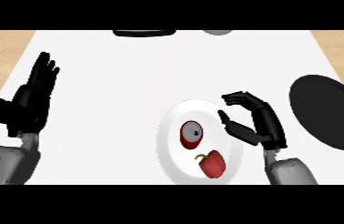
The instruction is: Pick the can from the plate and place it in the pan
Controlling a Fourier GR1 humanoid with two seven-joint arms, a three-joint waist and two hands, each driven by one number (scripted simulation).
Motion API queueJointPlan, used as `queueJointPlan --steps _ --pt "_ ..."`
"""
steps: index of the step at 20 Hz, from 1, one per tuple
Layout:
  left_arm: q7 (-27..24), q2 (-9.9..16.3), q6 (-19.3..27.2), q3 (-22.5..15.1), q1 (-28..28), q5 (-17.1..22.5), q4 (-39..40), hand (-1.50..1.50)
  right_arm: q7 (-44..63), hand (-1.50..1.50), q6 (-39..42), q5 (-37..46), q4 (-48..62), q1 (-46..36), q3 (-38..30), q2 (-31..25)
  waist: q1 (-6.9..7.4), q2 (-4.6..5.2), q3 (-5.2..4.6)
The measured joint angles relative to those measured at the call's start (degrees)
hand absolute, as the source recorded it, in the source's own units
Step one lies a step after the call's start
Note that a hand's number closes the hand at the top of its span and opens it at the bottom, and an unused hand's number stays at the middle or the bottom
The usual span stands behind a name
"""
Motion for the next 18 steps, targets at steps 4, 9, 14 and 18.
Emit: queueJointPlan --steps 4,9,14,18 --pt "0.8 -0.87 -0.27 -0.94 1.02 0.04 0.42 0.0 -4.53 -1.5 -9.54 10.61 -6.43 7.8 1.75 -2.12 -1.46 -0.5 -0.09" --pt "0.81 -1.59 -0.67 -1.43 1.08 -0.53 0.87 0.0 3.03 -1.5 -11.43 20.01 -22.26 16.57 4.27 -8.95 -1.22 -0.48 -0.17" --pt "0.55 -2.51 -0.63 -2.12 0.85 -1.44 1.1 0.0 16.93 -1.5 -3.46 25.83 -35.39 20.1 5.17 -18.36 -0.47 -0.28 -0.25" --pt "0.75 -3.12 -1.26 -2.33 -0.1 -1.71 1.68 0.0 32.62 -1.5 4.85 26.33 -46.37 17.38 4.6 -22.61 0.43 -0.06 -0.24"
